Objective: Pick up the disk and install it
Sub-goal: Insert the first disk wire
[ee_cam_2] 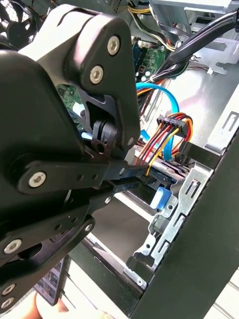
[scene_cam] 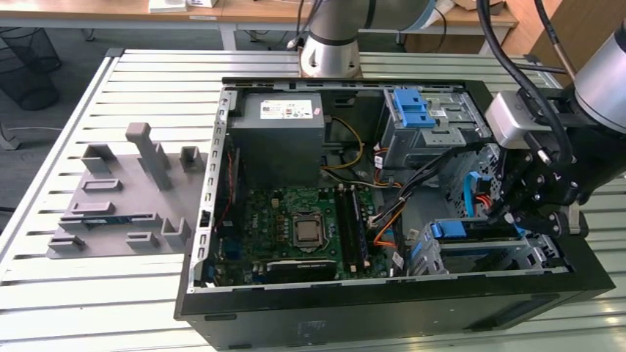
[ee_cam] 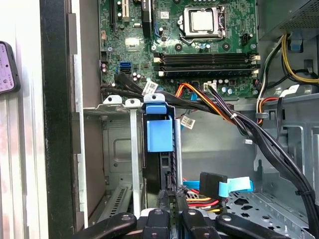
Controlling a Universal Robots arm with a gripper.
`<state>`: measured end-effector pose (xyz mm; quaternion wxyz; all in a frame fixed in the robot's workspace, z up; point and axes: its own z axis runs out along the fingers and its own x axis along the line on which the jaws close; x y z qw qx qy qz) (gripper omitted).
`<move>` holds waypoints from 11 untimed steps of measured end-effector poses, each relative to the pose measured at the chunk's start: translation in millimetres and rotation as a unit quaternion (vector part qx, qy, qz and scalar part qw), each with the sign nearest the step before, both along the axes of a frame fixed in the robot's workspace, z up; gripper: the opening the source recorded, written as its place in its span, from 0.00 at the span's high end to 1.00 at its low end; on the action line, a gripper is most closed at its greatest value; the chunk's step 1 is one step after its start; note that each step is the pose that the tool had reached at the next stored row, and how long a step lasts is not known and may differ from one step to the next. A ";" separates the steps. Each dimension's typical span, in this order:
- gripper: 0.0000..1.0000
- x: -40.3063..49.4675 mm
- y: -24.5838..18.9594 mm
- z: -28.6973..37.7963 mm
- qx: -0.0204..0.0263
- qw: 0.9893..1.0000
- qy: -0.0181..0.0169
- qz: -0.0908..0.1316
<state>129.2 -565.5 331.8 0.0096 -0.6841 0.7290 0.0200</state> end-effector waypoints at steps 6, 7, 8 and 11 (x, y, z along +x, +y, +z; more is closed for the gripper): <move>0.84 -0.1 0.0 -2.4 0.000 1.000 0.000 0.000; 0.84 0.0 0.0 -2.4 0.000 1.000 0.000 0.000; 0.84 0.0 0.0 -2.4 0.000 1.000 0.000 0.000; 0.83 0.0 0.0 -2.5 0.000 1.000 0.000 0.000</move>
